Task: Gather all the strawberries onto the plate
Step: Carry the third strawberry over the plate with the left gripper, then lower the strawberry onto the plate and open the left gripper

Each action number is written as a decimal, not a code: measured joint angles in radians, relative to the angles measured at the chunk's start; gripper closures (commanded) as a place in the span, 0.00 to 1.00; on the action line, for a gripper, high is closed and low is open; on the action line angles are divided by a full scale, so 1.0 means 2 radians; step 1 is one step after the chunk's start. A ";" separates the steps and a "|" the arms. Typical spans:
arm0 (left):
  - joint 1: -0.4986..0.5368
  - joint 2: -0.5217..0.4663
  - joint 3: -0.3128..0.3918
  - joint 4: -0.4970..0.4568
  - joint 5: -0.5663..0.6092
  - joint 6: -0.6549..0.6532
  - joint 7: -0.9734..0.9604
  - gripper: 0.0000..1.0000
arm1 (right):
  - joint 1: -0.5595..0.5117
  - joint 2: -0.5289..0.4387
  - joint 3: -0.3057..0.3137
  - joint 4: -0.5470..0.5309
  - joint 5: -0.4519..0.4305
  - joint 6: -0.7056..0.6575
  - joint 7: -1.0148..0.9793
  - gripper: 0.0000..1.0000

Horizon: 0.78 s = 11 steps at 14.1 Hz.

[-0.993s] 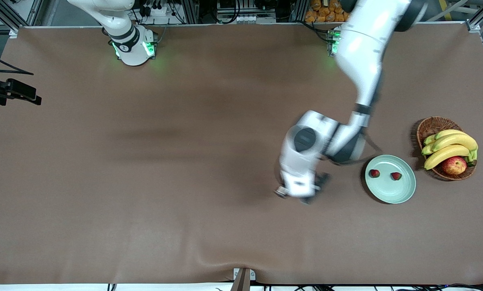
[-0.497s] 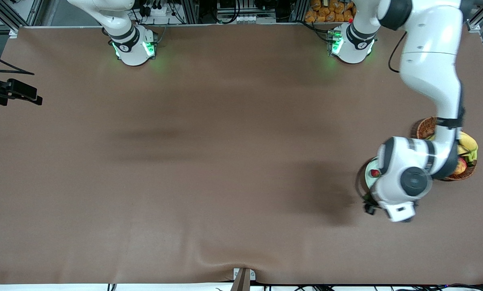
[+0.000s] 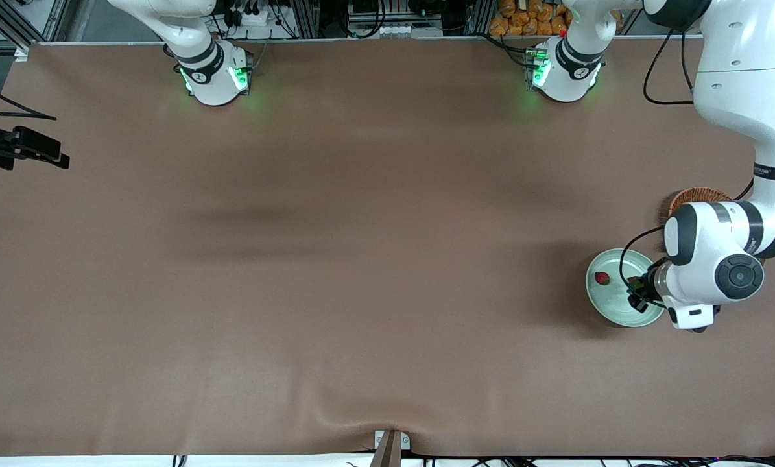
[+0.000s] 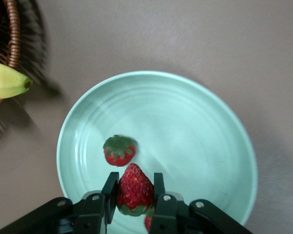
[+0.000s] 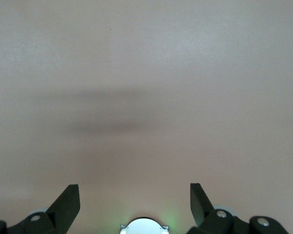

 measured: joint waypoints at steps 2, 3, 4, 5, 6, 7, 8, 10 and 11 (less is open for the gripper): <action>0.001 0.000 -0.001 -0.013 0.000 0.000 0.015 0.10 | 0.000 0.000 0.001 0.000 0.000 0.000 0.000 0.00; 0.001 0.000 -0.001 -0.017 0.000 0.001 0.025 0.00 | 0.000 0.000 0.001 0.000 0.000 0.000 0.000 0.00; 0.001 0.000 -0.001 -0.018 0.000 0.001 0.032 0.00 | 0.000 0.001 0.000 0.000 0.000 0.000 0.000 0.00; 0.001 0.000 -0.001 -0.018 0.000 0.001 0.041 0.00 | 0.000 0.001 0.000 0.000 0.000 0.000 0.000 0.00; 0.001 -0.002 -0.001 -0.018 0.000 0.002 0.049 0.00 | 0.000 0.002 0.000 0.000 0.000 0.000 0.000 0.00; 0.001 -0.006 -0.001 -0.018 0.000 0.002 0.056 0.00 | 0.000 0.002 0.000 0.000 0.000 0.000 0.000 0.00; 0.002 -0.012 -0.002 -0.017 0.000 0.002 0.064 0.00 | 0.000 0.002 0.000 0.000 0.000 0.000 0.000 0.00; 0.002 -0.029 -0.002 -0.017 0.000 0.002 0.088 0.00 | 0.000 0.002 -0.001 0.000 0.000 0.000 0.000 0.00; 0.002 -0.040 -0.003 -0.017 0.000 0.002 0.102 0.00 | 0.000 0.003 -0.001 0.000 0.000 0.000 0.000 0.00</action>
